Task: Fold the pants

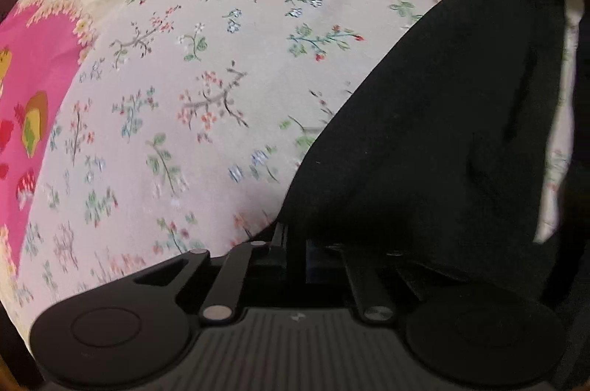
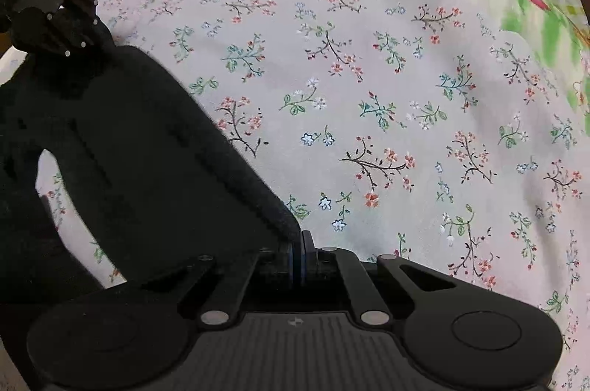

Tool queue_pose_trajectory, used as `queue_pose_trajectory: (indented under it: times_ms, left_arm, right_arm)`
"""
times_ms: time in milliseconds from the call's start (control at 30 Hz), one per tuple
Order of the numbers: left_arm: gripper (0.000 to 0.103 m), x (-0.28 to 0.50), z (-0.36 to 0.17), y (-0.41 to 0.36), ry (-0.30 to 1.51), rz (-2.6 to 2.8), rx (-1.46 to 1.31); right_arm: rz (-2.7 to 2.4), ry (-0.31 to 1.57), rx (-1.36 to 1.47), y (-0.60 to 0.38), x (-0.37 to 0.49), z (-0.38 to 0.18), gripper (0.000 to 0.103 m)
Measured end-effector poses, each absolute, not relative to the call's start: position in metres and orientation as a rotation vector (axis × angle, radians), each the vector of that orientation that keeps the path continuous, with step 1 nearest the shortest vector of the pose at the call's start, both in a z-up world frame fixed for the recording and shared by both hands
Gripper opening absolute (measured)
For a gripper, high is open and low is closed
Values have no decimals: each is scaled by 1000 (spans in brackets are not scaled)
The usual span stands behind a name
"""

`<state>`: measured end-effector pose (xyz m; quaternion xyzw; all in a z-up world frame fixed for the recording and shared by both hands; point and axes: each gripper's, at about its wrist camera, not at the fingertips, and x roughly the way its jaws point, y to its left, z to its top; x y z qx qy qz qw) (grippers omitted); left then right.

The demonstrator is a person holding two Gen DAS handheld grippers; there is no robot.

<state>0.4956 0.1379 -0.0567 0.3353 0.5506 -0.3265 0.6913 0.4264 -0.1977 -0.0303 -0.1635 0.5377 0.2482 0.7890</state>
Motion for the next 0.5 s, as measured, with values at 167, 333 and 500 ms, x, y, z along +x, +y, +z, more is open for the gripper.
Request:
queue_pose_trajectory:
  times_ms: [167, 333, 500]
  left_arm:
    - [17, 458, -46, 138, 1256, -761, 741]
    - [17, 409, -24, 146, 1277, -790, 701]
    - [17, 371, -15, 146, 1299, -818, 666]
  right_arm:
    - [554, 1134, -348, -198, 408, -11, 0]
    - [579, 1140, -345, -197, 375, 8, 0]
    - [590, 1171, -323, -191, 338, 21, 0]
